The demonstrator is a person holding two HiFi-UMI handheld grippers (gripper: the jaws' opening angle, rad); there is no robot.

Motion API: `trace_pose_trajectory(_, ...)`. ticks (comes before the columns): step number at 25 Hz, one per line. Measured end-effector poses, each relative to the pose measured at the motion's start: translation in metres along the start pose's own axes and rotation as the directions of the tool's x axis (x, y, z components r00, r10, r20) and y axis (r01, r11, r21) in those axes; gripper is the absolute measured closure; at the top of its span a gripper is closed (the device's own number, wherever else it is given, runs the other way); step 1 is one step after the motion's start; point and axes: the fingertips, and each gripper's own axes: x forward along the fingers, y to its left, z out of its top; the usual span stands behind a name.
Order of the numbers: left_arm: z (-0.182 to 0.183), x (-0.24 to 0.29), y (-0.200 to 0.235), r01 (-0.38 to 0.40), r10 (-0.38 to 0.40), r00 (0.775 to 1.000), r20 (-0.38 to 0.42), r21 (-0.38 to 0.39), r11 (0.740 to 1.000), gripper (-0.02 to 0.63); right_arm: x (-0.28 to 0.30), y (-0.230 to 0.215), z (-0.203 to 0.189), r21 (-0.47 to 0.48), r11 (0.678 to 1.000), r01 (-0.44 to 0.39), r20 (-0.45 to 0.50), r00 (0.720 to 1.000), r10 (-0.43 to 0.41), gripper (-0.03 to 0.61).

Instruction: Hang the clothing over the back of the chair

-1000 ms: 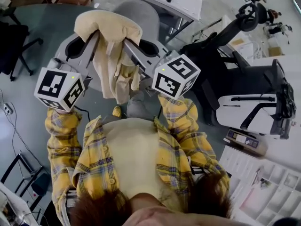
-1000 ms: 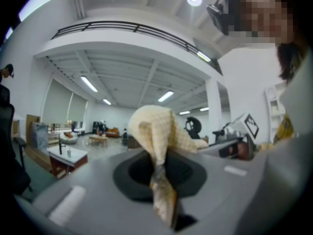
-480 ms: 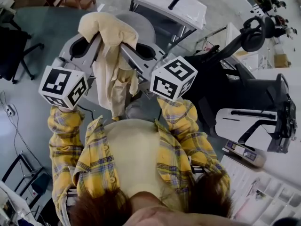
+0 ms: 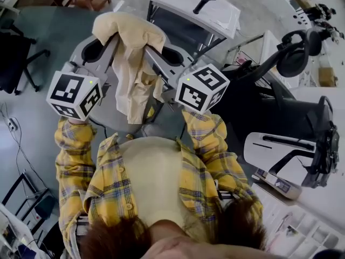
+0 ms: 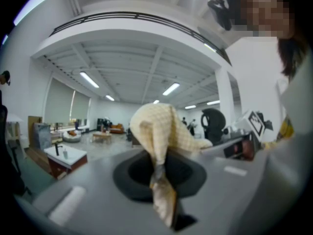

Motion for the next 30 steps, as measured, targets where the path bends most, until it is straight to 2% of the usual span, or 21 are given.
trace_pose_trajectory(14, 0.002, 0.072, 0.018, -0.025, 0.025, 0.999, -0.027, 0.004, 1.0, 0.58, 0.006, -0.08, 0.025, 0.0, 0.999, 0.045, 0.007, 0.999, -0.045, 0.546)
trace_pose_trajectory(30, -0.039, 0.149, 0.024, 0.024, -0.023, 0.99, -0.139, 0.003, 1.0, 0.58, 0.006, -0.168, 0.009, -0.012, 0.985, 0.173, -0.035, 0.984, -0.173, 0.546)
